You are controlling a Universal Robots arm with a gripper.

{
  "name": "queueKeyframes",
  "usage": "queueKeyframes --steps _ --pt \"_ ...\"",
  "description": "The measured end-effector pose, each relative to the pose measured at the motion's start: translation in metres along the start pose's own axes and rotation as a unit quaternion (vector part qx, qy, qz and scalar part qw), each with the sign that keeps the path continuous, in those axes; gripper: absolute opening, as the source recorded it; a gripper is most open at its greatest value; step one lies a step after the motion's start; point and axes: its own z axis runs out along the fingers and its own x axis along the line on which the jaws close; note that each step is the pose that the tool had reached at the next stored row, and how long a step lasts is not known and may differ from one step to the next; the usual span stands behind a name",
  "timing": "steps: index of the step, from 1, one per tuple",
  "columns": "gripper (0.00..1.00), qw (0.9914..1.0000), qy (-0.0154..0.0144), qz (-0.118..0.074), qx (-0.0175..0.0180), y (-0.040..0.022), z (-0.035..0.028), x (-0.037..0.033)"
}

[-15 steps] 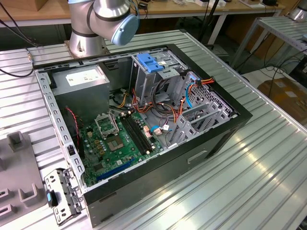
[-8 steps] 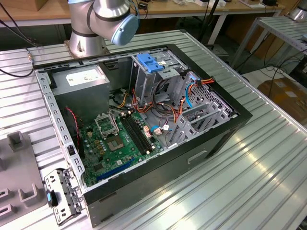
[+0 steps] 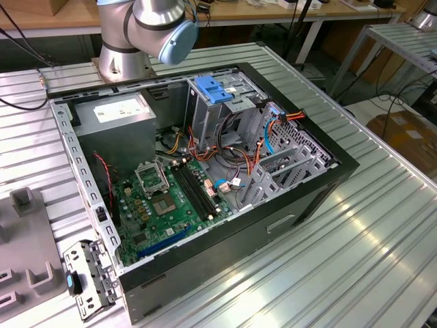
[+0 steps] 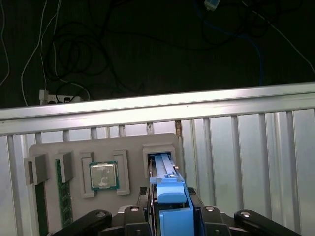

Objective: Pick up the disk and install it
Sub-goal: 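Pick up the disk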

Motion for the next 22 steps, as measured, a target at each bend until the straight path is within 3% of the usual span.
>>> queueKeyframes --steps 2,11,16,22 --pt "0.37 1.0 0.0 0.0 0.0 0.0 0.0 0.0" --pt "0.37 1.0 0.0 0.0 0.0001 0.0 0.0001 0.0" --pt "0.37 0.99957 -0.0003 -0.029 0.0005 0.0 0.0001 0.0" --pt "0.37 0.99888 -0.0005 -0.047 0.0007 0.0 0.0001 0.0"
